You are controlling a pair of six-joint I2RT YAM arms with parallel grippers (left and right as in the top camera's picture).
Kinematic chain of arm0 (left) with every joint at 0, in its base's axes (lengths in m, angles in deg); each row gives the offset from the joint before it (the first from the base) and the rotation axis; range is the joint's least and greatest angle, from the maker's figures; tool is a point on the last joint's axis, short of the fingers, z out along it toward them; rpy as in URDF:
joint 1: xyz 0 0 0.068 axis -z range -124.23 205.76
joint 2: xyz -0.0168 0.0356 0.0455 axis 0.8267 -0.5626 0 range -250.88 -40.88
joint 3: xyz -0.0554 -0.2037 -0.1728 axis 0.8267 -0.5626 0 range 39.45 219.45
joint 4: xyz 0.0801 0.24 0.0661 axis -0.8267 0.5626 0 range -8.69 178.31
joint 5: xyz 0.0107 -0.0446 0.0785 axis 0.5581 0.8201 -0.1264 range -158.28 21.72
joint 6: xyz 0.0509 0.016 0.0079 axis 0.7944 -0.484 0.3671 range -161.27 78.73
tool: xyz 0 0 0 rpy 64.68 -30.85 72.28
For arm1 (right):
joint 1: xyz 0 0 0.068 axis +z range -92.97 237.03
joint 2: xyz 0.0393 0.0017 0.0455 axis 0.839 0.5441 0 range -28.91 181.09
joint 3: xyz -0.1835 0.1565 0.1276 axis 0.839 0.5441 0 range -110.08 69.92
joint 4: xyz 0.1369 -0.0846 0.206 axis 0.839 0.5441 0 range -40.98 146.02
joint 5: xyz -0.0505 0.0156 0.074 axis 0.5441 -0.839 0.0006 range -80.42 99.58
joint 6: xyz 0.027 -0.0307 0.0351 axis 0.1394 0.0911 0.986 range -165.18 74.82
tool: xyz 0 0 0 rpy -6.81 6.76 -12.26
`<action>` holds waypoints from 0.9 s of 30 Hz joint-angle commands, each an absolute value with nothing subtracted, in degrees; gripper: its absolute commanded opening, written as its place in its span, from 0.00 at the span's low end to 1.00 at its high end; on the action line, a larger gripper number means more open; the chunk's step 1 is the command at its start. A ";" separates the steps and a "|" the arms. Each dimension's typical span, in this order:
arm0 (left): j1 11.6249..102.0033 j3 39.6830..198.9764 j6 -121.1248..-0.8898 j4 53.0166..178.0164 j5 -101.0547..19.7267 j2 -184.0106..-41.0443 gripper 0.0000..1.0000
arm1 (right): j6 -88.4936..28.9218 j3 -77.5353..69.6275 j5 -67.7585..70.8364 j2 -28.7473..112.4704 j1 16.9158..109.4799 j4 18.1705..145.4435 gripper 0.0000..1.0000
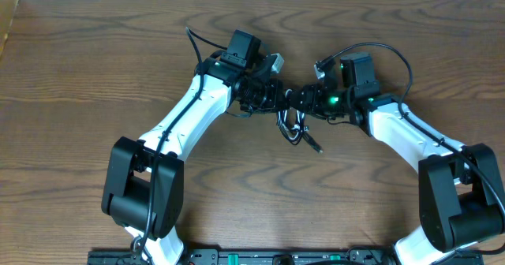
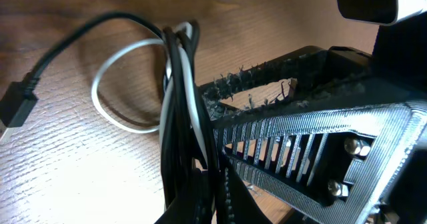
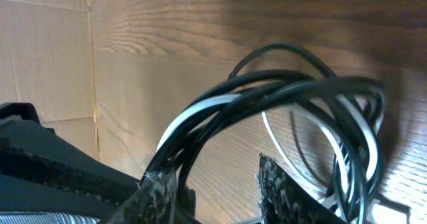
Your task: Untangle cables
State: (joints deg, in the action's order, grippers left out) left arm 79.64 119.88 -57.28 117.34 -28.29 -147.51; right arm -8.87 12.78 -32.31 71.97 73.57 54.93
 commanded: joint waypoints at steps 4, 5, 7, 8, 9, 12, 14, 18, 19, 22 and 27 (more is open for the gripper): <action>79.73 120.23 -56.54 118.15 -27.11 -147.71 0.07 | -5.04 12.71 -32.42 75.49 76.78 49.78 0.37; 79.73 120.23 -56.54 118.24 -27.11 -147.73 0.08 | -4.28 12.71 -32.42 76.41 77.13 48.57 0.37; 79.73 120.23 -56.54 118.57 -27.11 -147.71 0.08 | -2.77 12.71 -32.42 78.40 77.79 46.04 0.36; 79.73 120.23 -56.54 118.63 -27.11 -147.73 0.08 | -2.22 12.71 -32.39 79.34 78.01 44.88 0.36; 79.73 120.23 -56.54 118.65 -27.11 -147.73 0.08 | -1.87 12.71 -32.42 80.17 78.14 43.55 0.35; 79.73 120.23 -56.54 118.63 -27.11 -147.73 0.07 | -1.02 12.71 -32.39 82.07 78.25 40.95 0.34; 79.73 120.23 -56.54 118.67 -27.11 -147.73 0.07 | -1.09 12.71 -32.33 82.88 78.25 40.73 0.32; 79.67 120.23 -56.52 118.63 -27.13 -147.73 0.08 | -1.55 12.71 -31.80 83.95 78.25 41.49 0.29; 79.56 120.23 -56.52 118.63 -27.13 -147.73 0.07 | -1.57 12.71 -31.54 83.99 78.25 41.71 0.28; 79.56 120.23 -56.52 118.65 -27.16 -147.73 0.08 | -1.74 12.71 -31.06 83.99 78.25 41.99 0.25; 79.56 120.23 -56.52 118.63 -27.35 -147.73 0.07 | -2.64 12.71 -30.58 83.99 78.57 43.33 0.20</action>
State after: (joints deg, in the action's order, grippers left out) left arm 79.47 119.88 -57.32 118.61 -28.93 -147.51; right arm -1.87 12.78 -31.30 83.20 77.96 42.63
